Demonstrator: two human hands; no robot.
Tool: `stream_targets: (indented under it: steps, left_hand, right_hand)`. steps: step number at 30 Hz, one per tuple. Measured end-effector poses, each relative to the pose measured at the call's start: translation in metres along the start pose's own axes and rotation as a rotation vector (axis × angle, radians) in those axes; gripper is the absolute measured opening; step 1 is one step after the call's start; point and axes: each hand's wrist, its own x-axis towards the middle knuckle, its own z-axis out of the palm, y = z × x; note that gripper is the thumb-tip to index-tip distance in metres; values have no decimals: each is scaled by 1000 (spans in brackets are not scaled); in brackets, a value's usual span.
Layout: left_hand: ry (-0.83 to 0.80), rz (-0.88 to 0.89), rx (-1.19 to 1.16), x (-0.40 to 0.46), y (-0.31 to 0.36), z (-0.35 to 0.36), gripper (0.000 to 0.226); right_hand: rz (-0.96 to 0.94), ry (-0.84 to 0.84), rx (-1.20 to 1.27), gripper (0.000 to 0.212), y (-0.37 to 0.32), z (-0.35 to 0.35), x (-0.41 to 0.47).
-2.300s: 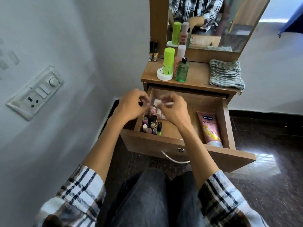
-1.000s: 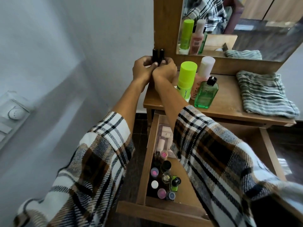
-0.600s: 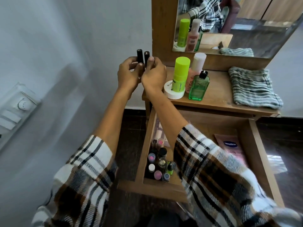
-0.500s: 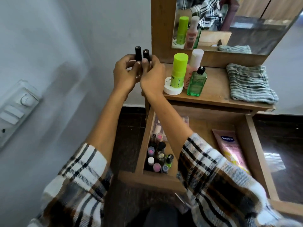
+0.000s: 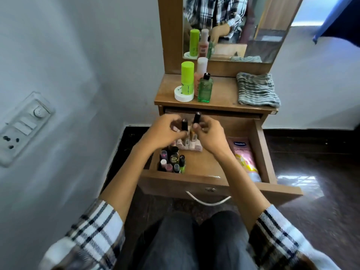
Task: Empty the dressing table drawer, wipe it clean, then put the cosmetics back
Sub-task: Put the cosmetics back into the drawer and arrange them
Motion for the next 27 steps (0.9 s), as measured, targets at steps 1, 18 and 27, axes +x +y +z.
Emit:
stream_targets:
  steps: [1,18,27]
  left_hand:
    - [-19,-12,44,-1,0,4,11]
    - [-111,-42,572,11,-19,33,16]
    - [-145,-91,680,13,-18,36,18]
  right_hand:
    - [26,-10,-9,26,6,0,-3]
    - [125,-141,-109,34,43,24,-2]
    - [134,-222,-208,25,49,31,5]
